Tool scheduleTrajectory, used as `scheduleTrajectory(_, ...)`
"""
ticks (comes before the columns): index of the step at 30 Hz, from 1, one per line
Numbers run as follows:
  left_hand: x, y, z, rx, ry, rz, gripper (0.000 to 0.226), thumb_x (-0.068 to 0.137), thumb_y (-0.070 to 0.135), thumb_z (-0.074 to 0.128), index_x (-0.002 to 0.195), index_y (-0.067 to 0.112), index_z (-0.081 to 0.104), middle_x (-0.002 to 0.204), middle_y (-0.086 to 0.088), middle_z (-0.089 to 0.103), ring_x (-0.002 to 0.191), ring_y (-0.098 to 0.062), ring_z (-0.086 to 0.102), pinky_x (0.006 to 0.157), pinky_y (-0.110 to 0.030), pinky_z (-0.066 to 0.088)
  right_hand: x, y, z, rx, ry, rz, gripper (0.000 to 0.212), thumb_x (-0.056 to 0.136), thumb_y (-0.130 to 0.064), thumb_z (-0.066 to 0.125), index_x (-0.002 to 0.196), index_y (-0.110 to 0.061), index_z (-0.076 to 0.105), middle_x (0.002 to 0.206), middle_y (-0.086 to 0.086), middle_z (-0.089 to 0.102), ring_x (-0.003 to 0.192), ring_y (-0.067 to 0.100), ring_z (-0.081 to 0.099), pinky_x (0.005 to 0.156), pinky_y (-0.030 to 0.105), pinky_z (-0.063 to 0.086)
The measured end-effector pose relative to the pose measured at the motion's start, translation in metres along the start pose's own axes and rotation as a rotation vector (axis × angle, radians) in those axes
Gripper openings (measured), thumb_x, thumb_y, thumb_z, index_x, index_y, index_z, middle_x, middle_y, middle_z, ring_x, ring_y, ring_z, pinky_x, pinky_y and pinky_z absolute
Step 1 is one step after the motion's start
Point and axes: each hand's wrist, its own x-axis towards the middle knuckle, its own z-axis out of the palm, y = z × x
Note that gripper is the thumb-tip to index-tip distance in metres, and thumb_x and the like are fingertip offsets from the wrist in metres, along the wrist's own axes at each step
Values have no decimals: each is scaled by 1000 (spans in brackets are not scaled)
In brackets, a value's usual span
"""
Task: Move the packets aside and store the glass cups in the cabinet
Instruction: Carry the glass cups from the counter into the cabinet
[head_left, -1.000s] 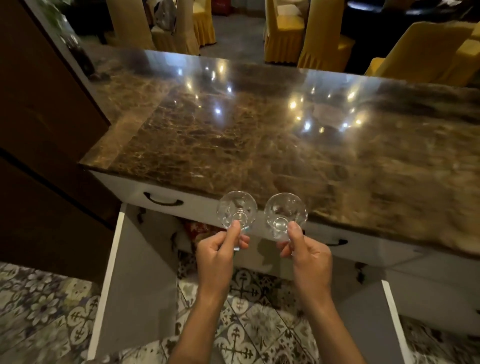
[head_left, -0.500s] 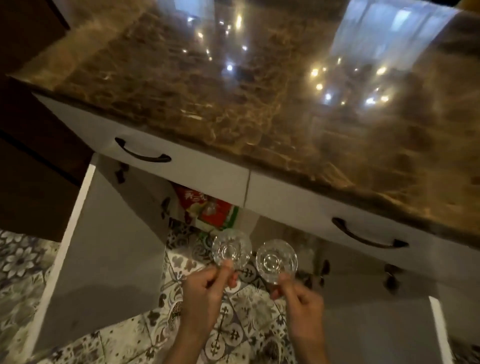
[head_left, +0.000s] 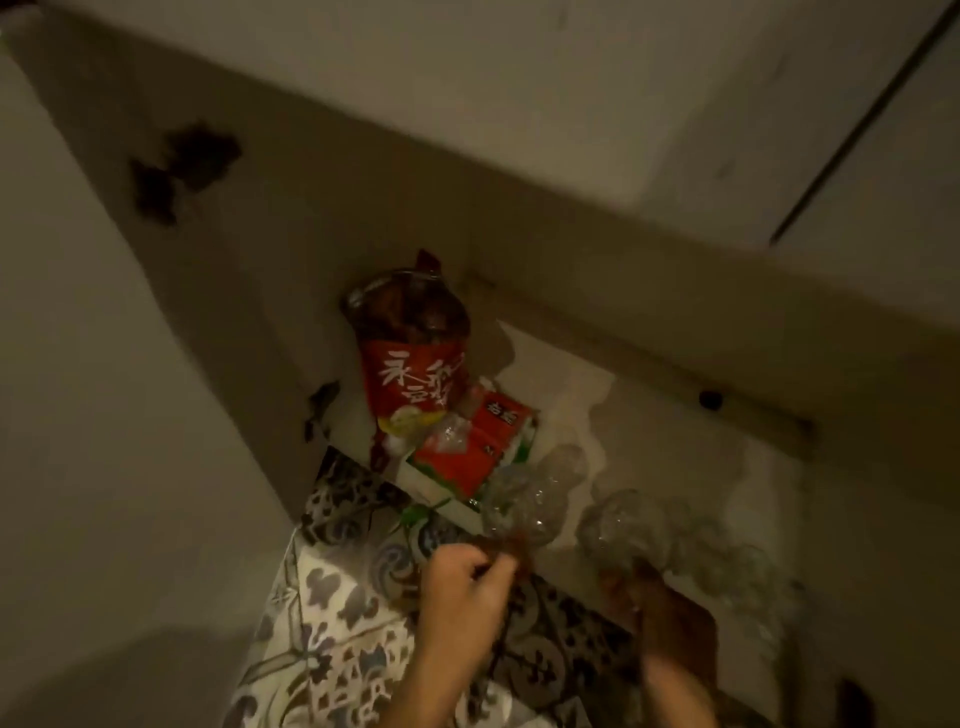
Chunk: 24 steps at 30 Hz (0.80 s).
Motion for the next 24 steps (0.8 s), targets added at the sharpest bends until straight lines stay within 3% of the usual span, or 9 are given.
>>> scheduleTrajectory(2, 26, -33, 20, -83, -27, -7, 44, 81, 20, 71, 38, 21, 62, 45, 8, 60, 47, -8, 57, 56, -24, 45, 34, 29, 11, 81, 42, -71, 42, 99, -15, 62, 62, 0, 75, 49, -3, 70, 60, 9, 70, 67, 19, 57)
scheduleTrajectory(4, 47, -64, 43, -159, -39, -5, 46, 88, 13, 72, 43, 21, 69, 51, 1, 69, 55, -8, 66, 68, -20, 50, 68, 58, 20, 147, 52, -92, 46, 96, -28, 65, 54, -14, 78, 61, 1, 75, 85, 25, 74, 96, 39, 56)
scheduleTrajectory(5, 58, -79, 53, -184, -41, -22, 50, 91, 10, 71, 43, 20, 69, 49, 1, 68, 52, -6, 65, 68, -19, 50, 84, 71, 22, 173, 74, -99, 47, 95, -31, 65, 52, -17, 77, 64, 2, 77, 88, 29, 73, 100, 47, 54)
scheduleTrajectory(7, 80, -101, 70, -185, -57, -53, 48, 94, 18, 70, 46, 14, 72, 52, 2, 70, 52, -4, 64, 67, -19, 50, 116, 92, 23, 170, 115, -121, 49, 94, -37, 65, 51, -17, 75, 69, 1, 78, 89, 29, 72, 97, 47, 53)
scheduleTrajectory(9, 99, -117, 86, -185, -96, -95, 44, 92, 29, 72, 55, 5, 76, 64, -3, 76, 68, -14, 72, 79, -27, 56, 141, 111, 19, 184, 134, -145, 47, 94, -43, 66, 54, -20, 76, 73, 2, 79, 89, 29, 72, 94, 44, 53)
scheduleTrajectory(11, 120, -126, 103, -162, -125, -175, 48, 89, 36, 74, 49, 11, 75, 72, -6, 79, 83, -25, 75, 90, -35, 58, 161, 124, 13, 195, 155, -134, 48, 92, -47, 67, 54, -20, 75, 79, 7, 79, 87, 28, 71, 89, 40, 52)
scheduleTrajectory(14, 145, -132, 131, -72, -170, -212, 49, 84, 47, 75, 44, 20, 74, 74, -2, 80, 89, -29, 75, 91, -41, 58, 186, 137, 1, 188, 212, -79, 49, 91, -48, 68, 51, -21, 73, 75, 11, 76, 80, 27, 68, 83, 39, 53)
scheduleTrajectory(19, 168, -128, 167, -75, -203, -290, 44, 82, 44, 78, 45, 20, 75, 77, -4, 80, 94, -29, 74, 81, -33, 56, 216, 139, -12, 174, 218, 9, 44, 92, -41, 69, 59, -12, 69, 71, 8, 68, 71, 24, 61, 69, 31, 48)
scheduleTrajectory(24, 182, -129, 192, -7, -256, -287, 32, 84, 37, 77, 70, 9, 75, 80, -8, 80, 92, -28, 72, 90, -39, 57, 231, 157, -6, 232, 236, 108, 41, 92, -44, 69, 67, -11, 72, 72, 8, 67, 68, 21, 60, 66, 31, 47)
